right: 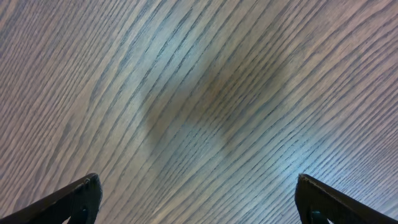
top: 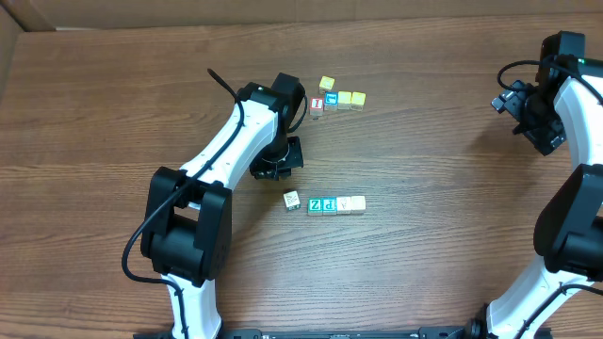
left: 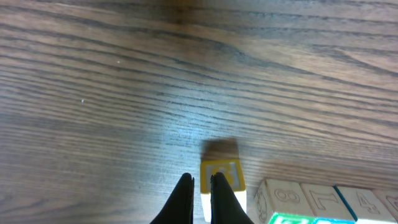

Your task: Flip 5 blocks

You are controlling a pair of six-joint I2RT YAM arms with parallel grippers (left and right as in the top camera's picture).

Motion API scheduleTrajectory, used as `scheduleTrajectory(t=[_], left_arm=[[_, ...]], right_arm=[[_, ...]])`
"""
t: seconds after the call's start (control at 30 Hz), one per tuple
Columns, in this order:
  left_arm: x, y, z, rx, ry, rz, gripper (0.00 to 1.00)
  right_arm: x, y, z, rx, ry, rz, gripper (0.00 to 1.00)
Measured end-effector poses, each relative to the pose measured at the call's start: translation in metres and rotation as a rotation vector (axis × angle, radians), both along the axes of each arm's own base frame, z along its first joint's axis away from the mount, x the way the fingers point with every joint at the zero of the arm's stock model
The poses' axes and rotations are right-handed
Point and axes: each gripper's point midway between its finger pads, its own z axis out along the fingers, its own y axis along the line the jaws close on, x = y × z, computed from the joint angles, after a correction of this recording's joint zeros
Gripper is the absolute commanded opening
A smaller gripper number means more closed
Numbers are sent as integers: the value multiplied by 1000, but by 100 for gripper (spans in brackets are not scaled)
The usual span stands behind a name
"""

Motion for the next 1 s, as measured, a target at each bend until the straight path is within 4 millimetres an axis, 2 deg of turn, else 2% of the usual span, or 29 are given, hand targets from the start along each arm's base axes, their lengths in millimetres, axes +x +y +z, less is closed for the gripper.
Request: scheduleTrajectory(t=[0.33,0.7,1.0], left_arm=[[-20,7,-31,13,46,3,4],[-31,-14,-32,-23,64,-41,4],[-29,-12,-32,-3,52,-46,4]], right_arm=[[0,0,0,0,0,1,100],[0,0,0,0,0,0,100],[0,0,0,0,0,0,100]])
